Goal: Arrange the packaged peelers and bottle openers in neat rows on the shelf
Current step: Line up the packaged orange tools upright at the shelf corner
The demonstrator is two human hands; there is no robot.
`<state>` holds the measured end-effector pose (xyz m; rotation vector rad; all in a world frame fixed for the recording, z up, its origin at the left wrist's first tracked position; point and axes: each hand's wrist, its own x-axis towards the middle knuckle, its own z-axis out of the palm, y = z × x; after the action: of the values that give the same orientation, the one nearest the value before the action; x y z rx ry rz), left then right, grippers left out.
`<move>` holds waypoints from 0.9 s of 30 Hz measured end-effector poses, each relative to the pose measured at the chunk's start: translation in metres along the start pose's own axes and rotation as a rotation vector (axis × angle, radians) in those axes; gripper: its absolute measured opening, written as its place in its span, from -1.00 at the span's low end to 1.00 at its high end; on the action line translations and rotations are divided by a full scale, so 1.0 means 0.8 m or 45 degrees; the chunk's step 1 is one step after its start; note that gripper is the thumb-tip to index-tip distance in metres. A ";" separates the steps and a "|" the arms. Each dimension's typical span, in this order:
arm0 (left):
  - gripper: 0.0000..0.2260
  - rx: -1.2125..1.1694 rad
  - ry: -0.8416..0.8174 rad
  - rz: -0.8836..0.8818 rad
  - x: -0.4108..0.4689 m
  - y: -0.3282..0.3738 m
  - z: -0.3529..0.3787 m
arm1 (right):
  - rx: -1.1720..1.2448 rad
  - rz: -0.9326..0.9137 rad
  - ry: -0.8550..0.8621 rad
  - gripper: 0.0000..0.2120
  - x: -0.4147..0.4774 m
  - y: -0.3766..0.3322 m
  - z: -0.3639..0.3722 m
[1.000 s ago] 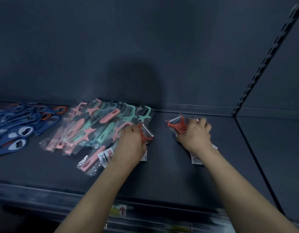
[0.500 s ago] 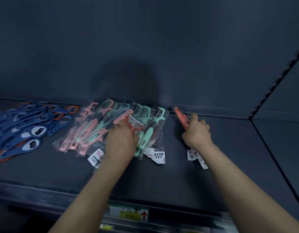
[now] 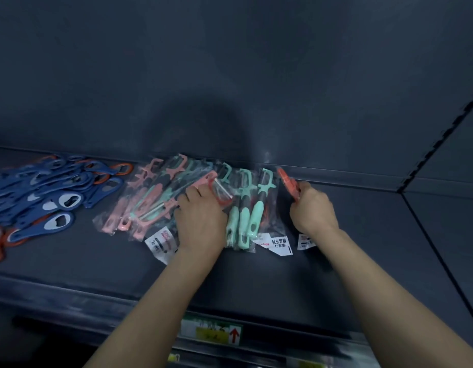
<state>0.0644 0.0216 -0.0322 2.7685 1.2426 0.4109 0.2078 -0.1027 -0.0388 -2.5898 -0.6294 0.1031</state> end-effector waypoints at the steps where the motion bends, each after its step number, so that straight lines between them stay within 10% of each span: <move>1: -0.64 -0.064 0.039 0.026 0.001 0.003 -0.001 | 0.019 0.001 0.004 -0.74 -0.001 0.001 0.000; 8: -0.68 -0.393 -0.220 0.474 -0.005 0.060 0.013 | 0.055 -0.013 -0.001 -0.72 -0.007 0.012 -0.011; 20: -0.67 -0.389 0.003 0.058 0.006 0.046 0.008 | 0.156 0.045 0.006 -0.69 -0.013 0.045 -0.030; 27: -0.70 -0.428 -0.144 0.264 -0.008 0.086 0.010 | 0.022 0.048 0.124 -0.54 -0.018 0.068 -0.030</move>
<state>0.1123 -0.0287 -0.0285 2.5930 0.7817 0.4257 0.2221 -0.1620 -0.0433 -2.5732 -0.5423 -0.0057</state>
